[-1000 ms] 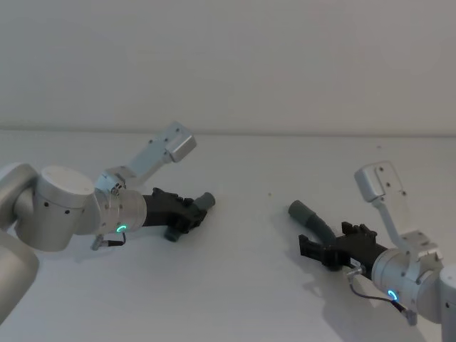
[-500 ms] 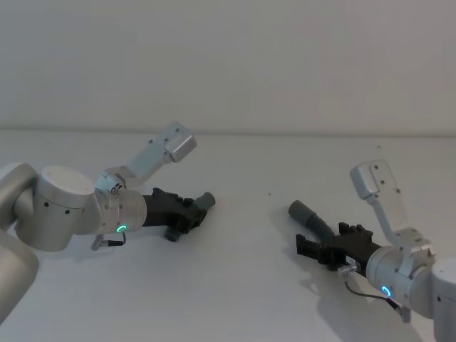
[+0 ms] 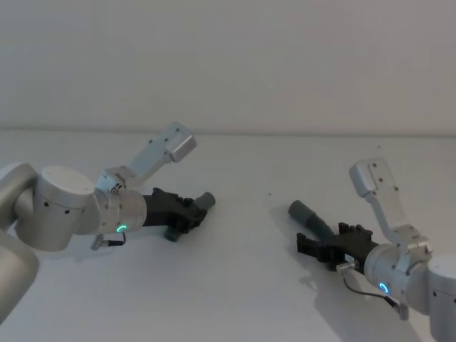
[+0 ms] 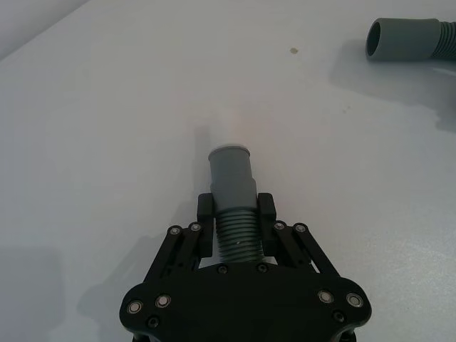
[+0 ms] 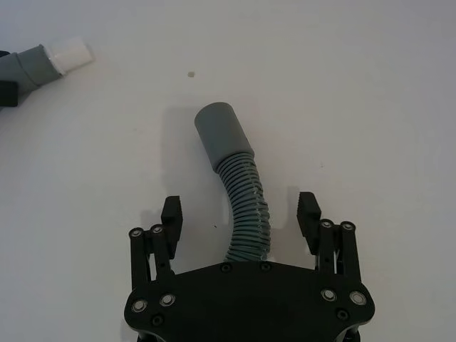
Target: Use both hands to pick up one end of the pipe from the table, align the ends, and insert them.
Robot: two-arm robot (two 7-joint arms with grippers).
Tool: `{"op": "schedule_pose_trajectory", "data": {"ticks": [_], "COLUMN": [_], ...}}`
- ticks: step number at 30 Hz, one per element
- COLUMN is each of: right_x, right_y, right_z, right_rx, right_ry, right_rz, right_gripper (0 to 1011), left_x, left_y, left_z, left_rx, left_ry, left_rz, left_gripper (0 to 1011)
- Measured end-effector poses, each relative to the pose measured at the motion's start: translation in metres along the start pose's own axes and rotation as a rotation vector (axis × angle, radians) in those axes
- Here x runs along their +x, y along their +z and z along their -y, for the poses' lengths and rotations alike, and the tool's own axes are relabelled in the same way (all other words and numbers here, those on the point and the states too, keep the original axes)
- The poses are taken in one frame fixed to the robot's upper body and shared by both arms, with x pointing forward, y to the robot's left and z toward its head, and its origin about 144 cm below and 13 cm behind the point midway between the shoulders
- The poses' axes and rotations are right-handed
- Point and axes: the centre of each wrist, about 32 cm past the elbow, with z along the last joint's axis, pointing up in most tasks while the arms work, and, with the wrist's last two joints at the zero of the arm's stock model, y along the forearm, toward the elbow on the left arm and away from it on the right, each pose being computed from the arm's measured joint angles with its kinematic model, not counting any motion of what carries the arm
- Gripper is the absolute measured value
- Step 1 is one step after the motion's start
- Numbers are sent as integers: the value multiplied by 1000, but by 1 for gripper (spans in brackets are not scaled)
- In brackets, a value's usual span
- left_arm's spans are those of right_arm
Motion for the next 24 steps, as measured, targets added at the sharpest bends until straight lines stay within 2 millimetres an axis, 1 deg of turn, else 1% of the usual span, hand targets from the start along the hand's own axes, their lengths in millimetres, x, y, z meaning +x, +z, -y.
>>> {"op": "schedule_pose_trajectory", "data": {"ticks": [3,4,5,6,7,14,20,21,23,24], "right_x": [0,0,0,0,0,0,0,0,0,0], "right_y": [0,0,1,1,1,1,1,1,1,1], "right_z": [0,-1,-1,-1,-1,-1,-2,-2,-2,-2], "right_rx": [-1,-1,-2,-2,-3,-3,-4,-4,-4,-4], "right_ry": [-1,-2,-2,-2,-2,-4,-5,-5,-6,-6], "right_rz": [-1,-1,-2,-2,-3,-4,-5,-5,-5,-5], "right_gripper": [916,916,863,847,796,608,374,356,277,262], "left_x": [0,0,0,0,0,0,0,0,0,0], "left_y": [0,0,0,0,0,0,0,0,0,0], "left_z": [0,0,0,0,0,0,0,0,0,0], "left_rx": [0,0,0,0,0,0,0,0,0,0], "left_ry": [0,0,0,0,0,0,0,0,0,0], "left_rz": [0,0,0,0,0,0,0,0,0,0], "left_gripper": [346,346,346,346,346,346,346,346,346,346]}}
